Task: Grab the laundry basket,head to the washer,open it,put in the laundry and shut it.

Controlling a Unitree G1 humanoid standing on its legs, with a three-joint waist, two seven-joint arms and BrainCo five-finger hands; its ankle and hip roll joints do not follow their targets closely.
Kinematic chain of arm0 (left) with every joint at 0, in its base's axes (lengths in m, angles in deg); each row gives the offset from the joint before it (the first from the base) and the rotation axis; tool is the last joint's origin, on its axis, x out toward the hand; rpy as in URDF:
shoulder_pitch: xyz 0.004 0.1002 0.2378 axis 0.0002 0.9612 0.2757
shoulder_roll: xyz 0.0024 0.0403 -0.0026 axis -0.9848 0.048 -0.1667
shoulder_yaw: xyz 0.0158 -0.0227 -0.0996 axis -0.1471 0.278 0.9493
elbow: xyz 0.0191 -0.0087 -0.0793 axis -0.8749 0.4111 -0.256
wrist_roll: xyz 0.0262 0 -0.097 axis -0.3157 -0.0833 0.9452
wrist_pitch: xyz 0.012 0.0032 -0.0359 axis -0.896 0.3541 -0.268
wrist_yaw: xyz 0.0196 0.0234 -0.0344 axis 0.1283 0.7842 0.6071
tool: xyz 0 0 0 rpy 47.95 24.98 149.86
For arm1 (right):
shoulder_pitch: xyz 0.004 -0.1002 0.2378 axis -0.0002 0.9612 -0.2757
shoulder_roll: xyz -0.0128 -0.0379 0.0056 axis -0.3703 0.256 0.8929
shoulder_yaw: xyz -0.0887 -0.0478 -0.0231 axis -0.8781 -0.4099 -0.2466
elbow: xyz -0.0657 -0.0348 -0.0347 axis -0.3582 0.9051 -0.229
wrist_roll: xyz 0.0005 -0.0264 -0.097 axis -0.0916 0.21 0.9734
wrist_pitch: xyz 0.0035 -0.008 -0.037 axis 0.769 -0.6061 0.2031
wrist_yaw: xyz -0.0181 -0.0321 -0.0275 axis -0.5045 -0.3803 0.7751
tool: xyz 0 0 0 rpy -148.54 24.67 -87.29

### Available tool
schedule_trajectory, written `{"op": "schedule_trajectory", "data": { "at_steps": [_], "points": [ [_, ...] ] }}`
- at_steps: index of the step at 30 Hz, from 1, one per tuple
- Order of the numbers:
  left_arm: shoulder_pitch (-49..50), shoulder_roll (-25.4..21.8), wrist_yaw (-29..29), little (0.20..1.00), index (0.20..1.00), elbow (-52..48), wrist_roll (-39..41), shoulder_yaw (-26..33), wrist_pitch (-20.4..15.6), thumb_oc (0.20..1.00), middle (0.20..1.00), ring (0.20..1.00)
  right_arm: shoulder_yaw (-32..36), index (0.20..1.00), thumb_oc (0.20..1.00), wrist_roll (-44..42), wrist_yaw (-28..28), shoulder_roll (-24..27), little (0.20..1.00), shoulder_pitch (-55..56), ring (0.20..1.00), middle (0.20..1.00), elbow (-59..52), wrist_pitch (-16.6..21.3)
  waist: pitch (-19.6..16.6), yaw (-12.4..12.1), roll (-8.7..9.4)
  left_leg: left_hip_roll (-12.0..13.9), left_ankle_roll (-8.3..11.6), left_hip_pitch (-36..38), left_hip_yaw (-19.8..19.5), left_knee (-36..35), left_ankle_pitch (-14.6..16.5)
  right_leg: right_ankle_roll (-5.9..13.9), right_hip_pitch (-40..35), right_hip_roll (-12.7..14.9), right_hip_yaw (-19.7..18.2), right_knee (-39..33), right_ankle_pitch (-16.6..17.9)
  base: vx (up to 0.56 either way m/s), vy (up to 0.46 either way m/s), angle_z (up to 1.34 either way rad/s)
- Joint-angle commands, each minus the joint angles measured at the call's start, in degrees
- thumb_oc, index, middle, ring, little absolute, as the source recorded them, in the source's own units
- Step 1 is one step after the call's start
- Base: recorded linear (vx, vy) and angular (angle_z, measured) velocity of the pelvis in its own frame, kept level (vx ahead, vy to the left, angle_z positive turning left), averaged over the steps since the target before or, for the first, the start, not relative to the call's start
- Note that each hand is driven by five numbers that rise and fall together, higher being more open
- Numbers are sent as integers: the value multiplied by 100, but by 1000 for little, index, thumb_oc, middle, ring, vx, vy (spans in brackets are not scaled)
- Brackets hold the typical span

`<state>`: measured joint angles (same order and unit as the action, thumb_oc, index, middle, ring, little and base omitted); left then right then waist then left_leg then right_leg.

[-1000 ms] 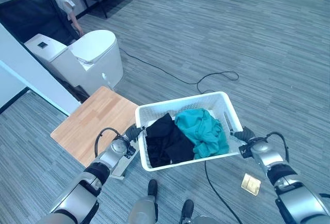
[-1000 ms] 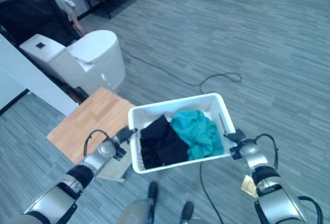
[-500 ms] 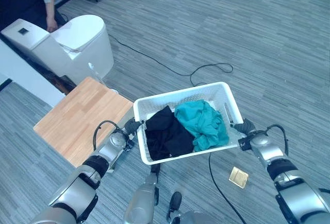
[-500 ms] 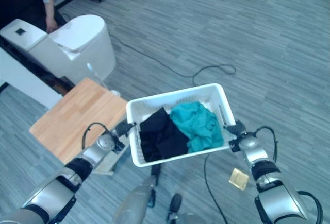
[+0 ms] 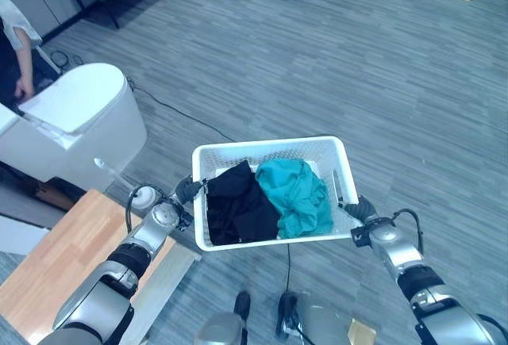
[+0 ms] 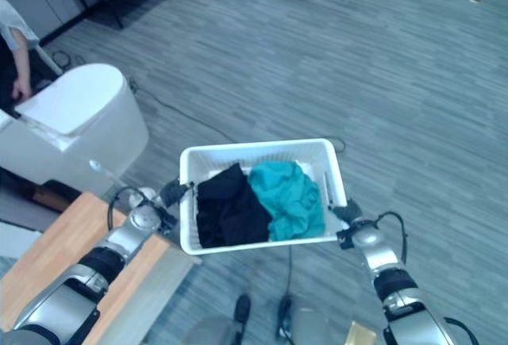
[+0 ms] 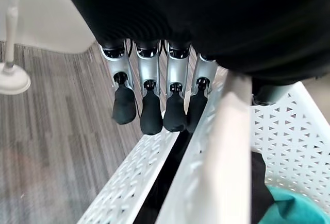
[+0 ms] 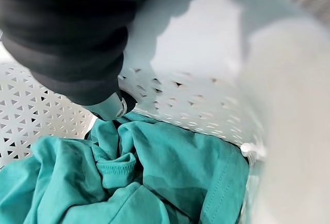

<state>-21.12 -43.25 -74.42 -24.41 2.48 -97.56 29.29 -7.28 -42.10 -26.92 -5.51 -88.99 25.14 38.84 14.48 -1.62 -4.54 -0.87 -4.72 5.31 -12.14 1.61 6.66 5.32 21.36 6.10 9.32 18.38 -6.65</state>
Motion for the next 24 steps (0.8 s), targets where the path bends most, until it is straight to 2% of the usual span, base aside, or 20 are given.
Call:
{"op": "schedule_trajectory", "data": {
  "at_steps": [1,3,4,6,7,8,9,10,11,12,14,15,16,17,18,19,20,21,22,24],
  "points": [
    [-20,-192,94,200,200,148,-248,95,-198,200,200,200,232,200,200,-303,-388,-109,200,-380,200,200,-434,600,-547,-47,405,-431,273,147,691,237,208,545,-565,724,5,-1698,1345,520,-70,92],
    [28,-202,79,200,200,122,-322,133,-190,200,200,200,251,200,200,-270,-408,-108,200,-331,200,200,-471,573,-592,12,385,-411,306,405,648,303,428,607,-622,756,275,-1971,1478,611,-98,53],
    [84,-235,59,200,200,93,-389,134,-175,200,200,200,279,200,200,-251,-438,-65,200,-276,200,200,-473,554,-735,56,476,-425,349,655,562,331,541,590,-730,692,287,-1897,1586,711,-132,55],
    [146,-199,29,200,200,52,-435,137,-204,200,200,200,346,200,200,-255,-444,-28,200,-151,200,200,-578,537,-861,163,468,-258,494,841,517,497,504,535,-835,590,203,-1686,1726,636,-145,68],
    [136,-168,31,200,200,86,-449,100,-207,200,200,200,353,200,200,-271,-453,-10,200,-104,200,200,-617,539,-925,218,429,-101,627,845,536,764,379,469,-883,475,247,-1535,1659,556,-183,87],
    [90,-137,37,200,200,130,-438,64,-198,200,200,200,390,200,200,-321,-393,6,200,-99,200,200,-577,567,-935,265,415,110,811,678,676,1393,9,337,-1003,357,325,-1395,1557,479,-202,69],
    [89,-138,-7,200,200,75,-438,37,-165,200,200,200,415,200,200,-377,-358,5,200,-66,200,200,-575,564,-909,266,484,270,822,437,903,1930,-226,255,-1151,376,409,-1380,1449,282,-149,46],
    [89,-142,-8,200,200,70,-437,34,-161,200,200,200,418,200,200,-378,-358,3,200,-64,200,200,-576,563,-912,271,472,286,827,392,893,2009,-187,249,-1144,363,422,-1373,1445,303,-290,14],
    [57,-132,1,200,200,-14,-398,72,-98,200,200,200,371,200,200,-524,-274,-49,200,-109,200,200,-619,624,-826,191,585,564,808,-211,1139,3427,-621,-27,-1501,185,578,-1432,1217,326,-325,22],
    [43,-128,3,200,200,-51,-376,95,-102,200,200,200,331,200,200,-512,-215,-65,200,-130,200,200,-681,638,-778,128,603,663,777,-438,1202,3892,-741,-148,-1664,39,609,-1472,1100,428,-408,-3],
    [44,-185,-18,200,200,-214,-325,121,-127,200,200,200,342,200,200,-547,-161,-64,200,-107,200,200,-719,632,-696,-4,669,926,759,-774,1451,4283,-956,-293,-1934,-93,710,-1546,891,237,-204,-27],
    [44,-185,-18,200,200,-215,-325,121,-126,200,200,200,342,200,200,-547,-161,-63,200,-107,200,200,-719,632,-696,-4,662,934,761,-780,1448,4295,-949,-294,-1933,-101,712,-1547,892,224,-150,-3],
    [13,-172,-35,200,200,-270,-285,95,-137,200,200,200,323,200,200,-565,-133,-51,200,-110,200,200,-690,635,-641,-77,768,1029,724,-1068,1628,4219,-902,-316,-2078,-81,749,-1616,807,413,-115,6],
    [-41,-216,-2,200,200,-353,-218,110,-149,200,200,200,311,200,200,-517,-114,-85,200,0,200,200,-860,623,-524,-293,813,1184,733,-1694,1894,3592,-637,-268,-2431,-218,713,-1749,559,408,-116,9],
    [-47,-216,-2,200,200,-351,-218,107,-149,200,200,200,316,200,200,-516,-114,-87,200,0,200,200,-862,621,-532,-294,834,1162,723,-1699,1907,3560,-669,-268,-2413,-197,711,-1753,572,386,-25,21],
    [-70,-229,19,200,200,-373,-202,114,-167,200,200,200,315,200,200,-489,-88,-81,200,7,200,200,-861,622,-491,-376,826,1208,768,-1893,1927,3110,-694,-248,-2529,-259,701,-1762,486,333,88,6],
    [-124,-242,8,200,200,-350,-166,63,-167,200,200,200,279,200,200,-467,-81,-102,200,-40,200,200,-810,620,-473,-515,770,1201,843,-1959,1855,1799,-940,-190,-2714,-334,688,-1784,365,334,86,-25],
    [-129,-241,9,200,200,-348,-166,62,-168,200,200,200,280,200,200,-468,-82,-101,200,-45,200,200,-807,621,-473,-514,787,1179,838,-1932,1870,1720,-998,-192,-2704,-316,689,-1789,379,343,116,-70],
    [-144,-250,11,200,200,-331,-163,42,-174,200,200,200,267,200,200,-465,-67,-143,200,-82,200,200,-742,639,-463,-591,736,1188,925,-1897,1766,1080,-1305,-165,-2818,-378,690,-1799,306,278,89,-58],
    [-154,-265,0,200,200,-328,-141,39,-167,200,200,200,288,200,200,-464,-49,-203,200,-71,200,200,-781,663,-441,-709,674,1181,997,-2070,1633,200,-1545,-129,-3057,-479,638,-1812,130,398,122,-48]
  ]
}}
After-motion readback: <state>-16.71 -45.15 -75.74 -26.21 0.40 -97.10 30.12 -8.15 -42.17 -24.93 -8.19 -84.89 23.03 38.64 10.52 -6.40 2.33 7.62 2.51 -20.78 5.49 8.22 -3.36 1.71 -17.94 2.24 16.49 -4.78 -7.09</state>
